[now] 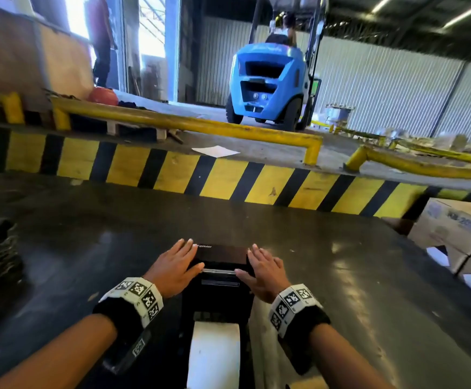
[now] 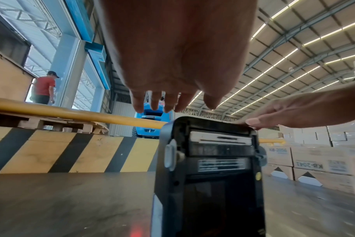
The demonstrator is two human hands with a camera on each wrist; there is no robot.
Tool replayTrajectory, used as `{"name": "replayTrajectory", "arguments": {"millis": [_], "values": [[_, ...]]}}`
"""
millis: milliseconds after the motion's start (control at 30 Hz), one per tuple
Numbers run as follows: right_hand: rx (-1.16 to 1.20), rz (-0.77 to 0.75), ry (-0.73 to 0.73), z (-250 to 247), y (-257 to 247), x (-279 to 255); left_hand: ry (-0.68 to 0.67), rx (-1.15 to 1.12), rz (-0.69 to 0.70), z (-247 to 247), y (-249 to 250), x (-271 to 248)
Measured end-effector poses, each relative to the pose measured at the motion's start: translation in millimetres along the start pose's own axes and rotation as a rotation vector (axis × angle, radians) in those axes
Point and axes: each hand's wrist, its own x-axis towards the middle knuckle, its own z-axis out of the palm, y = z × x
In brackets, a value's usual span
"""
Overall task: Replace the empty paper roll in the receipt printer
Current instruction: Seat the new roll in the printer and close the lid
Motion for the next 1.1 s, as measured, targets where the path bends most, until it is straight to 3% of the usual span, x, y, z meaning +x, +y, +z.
{"name": "replayTrajectory", "arguments": {"millis": [100, 233, 400, 567, 733, 833, 1100], "values": [[0.092, 0.003, 0.021, 15, 5, 1, -0.031, -0.173, -0.021, 8, -9, 3], [0.276, -0.017, 0.189, 19, 7, -7, 0.176, -0.385, 0.024, 12, -15, -5], [0.428, -0.097, 0.381, 29, 15, -28, 0.338, -0.351, 0.072, 13, 0, -29], [0.571, -0.122, 0.406, 42, 13, -75, 0.43, -0.348, 0.08, 22, -4, -65], [0.525, -0.171, 0.343, 58, 11, -124, 0.324, -0.384, 0.094, 41, 3, -109], [0.515, -0.106, 0.317, 62, 6, -142, 0.335, -0.368, 0.064, 56, 8, -131], [0.488, -0.046, 0.216, 42, 4, -134, 0.341, -0.378, -0.054, 43, 18, -127]]}}
